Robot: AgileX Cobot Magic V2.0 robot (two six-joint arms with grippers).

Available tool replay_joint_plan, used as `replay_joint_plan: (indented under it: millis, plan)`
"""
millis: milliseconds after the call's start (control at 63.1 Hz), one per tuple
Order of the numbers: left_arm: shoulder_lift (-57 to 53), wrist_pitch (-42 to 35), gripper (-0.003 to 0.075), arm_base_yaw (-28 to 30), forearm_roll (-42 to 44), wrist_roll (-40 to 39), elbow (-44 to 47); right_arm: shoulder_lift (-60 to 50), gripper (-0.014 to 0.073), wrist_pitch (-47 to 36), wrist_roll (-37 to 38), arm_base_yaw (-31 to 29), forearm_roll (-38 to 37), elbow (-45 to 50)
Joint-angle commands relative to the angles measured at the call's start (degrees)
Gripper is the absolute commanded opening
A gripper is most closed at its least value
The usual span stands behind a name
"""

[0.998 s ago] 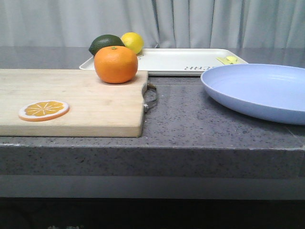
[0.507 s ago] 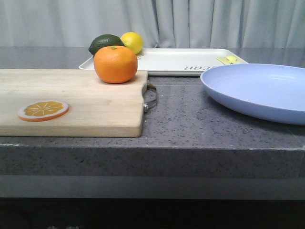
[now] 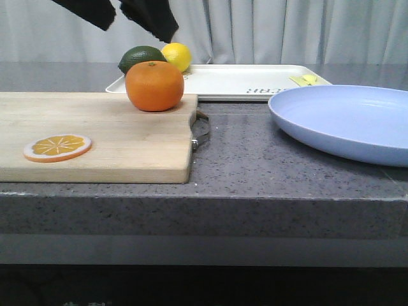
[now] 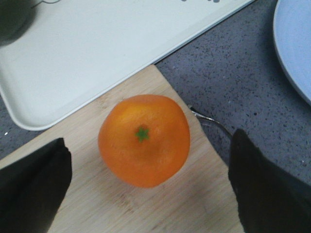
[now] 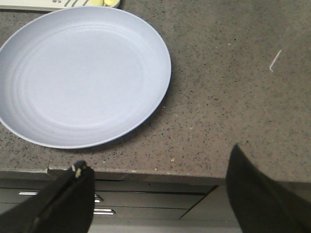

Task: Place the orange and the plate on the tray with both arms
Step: 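Lower the left gripper onto the orange on the cutting board and close, then lift the orange with the left gripper and lower it onto the blue plate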

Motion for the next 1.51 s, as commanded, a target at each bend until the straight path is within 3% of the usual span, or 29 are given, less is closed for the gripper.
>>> replay_joint_plan:
  millis: [0, 285, 824, 1109, 1268, 1490]
  plan:
    - [1.43, -2.54, 0.0634, -0.99, -0.79, -0.07, -4.45, 0.87, 0.0570, -3.93, -0.55, 0.02, 0.03, -2.01]
    - [8.67, -1.46, 0.0634, -0.86, -0.14, -0.07, -8.69, 0.87, 0.0570, -3.87, -0.55, 0.02, 0.03, -2.01]
    - [11.08, 2.02, 0.0627, -0.73, 1.52, -0.46, -8.69, 0.87, 0.0570, -3.87, -0.55, 0.02, 0.03, -2.01]
    - [11.08, 4.03, 0.0432, -0.73, 2.33, -0.46, -8.97, 0.87, 0.0570, -3.87, -0.55, 0.02, 0.03, -2.01]
    - [11.08, 8.49, 0.0425, -1.08, 1.25, -0.46, -13.77, 0.87, 0.0570, -3.87, -0.55, 0.02, 0.03, -2.01]
    - [11.91, 10.04, 0.0425, -6.90, 1.07, -0.46, -21.60, 0.87, 0.0570, -3.92, -0.55, 0.02, 0.07, -2.01]
